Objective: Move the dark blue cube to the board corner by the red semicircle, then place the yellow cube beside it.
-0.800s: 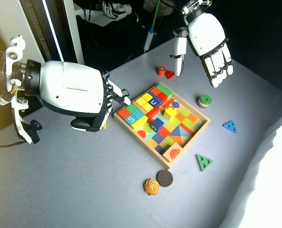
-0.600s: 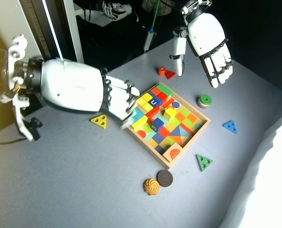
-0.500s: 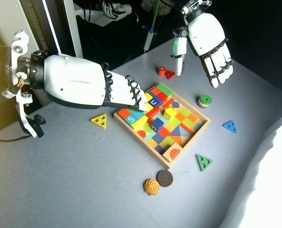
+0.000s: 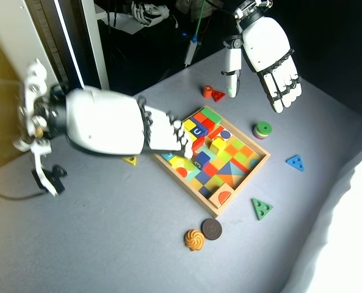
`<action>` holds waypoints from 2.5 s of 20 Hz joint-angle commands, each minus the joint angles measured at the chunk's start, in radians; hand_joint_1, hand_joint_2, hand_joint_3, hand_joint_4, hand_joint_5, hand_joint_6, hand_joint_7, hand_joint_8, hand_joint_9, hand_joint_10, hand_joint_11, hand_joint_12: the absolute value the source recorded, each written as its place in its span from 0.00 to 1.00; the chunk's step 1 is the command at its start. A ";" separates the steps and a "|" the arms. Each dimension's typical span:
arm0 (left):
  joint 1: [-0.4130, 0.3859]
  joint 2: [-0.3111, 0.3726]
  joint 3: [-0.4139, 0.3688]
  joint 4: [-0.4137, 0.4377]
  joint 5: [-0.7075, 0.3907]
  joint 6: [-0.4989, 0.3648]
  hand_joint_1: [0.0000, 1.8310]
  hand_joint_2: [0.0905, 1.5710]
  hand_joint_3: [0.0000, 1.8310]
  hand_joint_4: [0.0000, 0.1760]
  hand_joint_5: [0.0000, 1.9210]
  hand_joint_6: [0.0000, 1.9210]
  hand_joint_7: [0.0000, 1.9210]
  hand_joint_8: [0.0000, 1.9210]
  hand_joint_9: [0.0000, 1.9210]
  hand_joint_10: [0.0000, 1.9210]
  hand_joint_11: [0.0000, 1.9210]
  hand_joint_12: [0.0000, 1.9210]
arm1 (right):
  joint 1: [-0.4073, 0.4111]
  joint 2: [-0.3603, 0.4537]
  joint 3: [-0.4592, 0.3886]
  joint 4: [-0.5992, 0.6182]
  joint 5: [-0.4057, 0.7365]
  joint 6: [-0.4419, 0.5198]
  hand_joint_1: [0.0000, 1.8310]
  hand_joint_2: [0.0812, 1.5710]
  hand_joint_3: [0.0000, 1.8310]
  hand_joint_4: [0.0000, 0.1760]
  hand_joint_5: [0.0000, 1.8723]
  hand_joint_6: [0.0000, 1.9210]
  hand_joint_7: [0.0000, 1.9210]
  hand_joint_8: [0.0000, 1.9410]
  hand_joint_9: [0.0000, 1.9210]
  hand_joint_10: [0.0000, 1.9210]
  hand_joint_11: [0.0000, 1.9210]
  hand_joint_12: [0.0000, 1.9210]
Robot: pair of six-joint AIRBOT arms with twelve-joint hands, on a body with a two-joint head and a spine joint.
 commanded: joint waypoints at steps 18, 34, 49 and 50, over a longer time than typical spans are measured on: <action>-0.006 0.015 -0.005 0.082 -0.006 0.003 0.00 0.79 0.00 0.00 0.03 0.00 0.04 0.00 0.05 0.00 0.00 0.14 | 0.075 -0.270 0.182 -0.131 -0.013 -0.039 0.99 0.73 0.00 0.00 0.01 0.00 0.70 1.00 0.82 1.00 0.86 1.00; -0.007 0.015 -0.009 0.072 -0.006 0.004 0.00 0.79 0.00 0.00 0.03 0.00 0.04 0.00 0.04 0.00 0.00 0.13 | 0.071 -0.402 0.284 -0.270 -0.063 0.075 0.93 0.77 0.00 0.00 0.06 0.01 0.70 1.00 0.83 1.00 0.87 1.00; -0.010 0.015 -0.010 0.074 -0.006 0.004 0.00 0.78 0.00 0.00 0.04 0.00 0.04 0.00 0.05 0.00 0.00 0.15 | 0.045 -0.420 0.291 -0.320 -0.079 0.146 0.94 0.81 0.00 0.00 0.10 0.01 0.68 1.00 0.82 1.00 0.86 1.00; -0.010 0.015 -0.010 0.074 -0.006 0.004 0.00 0.78 0.00 0.00 0.04 0.00 0.04 0.00 0.05 0.00 0.00 0.15 | 0.045 -0.424 0.295 -0.320 -0.079 0.146 0.94 0.81 0.00 0.00 0.10 0.01 0.68 1.00 0.82 1.00 0.86 1.00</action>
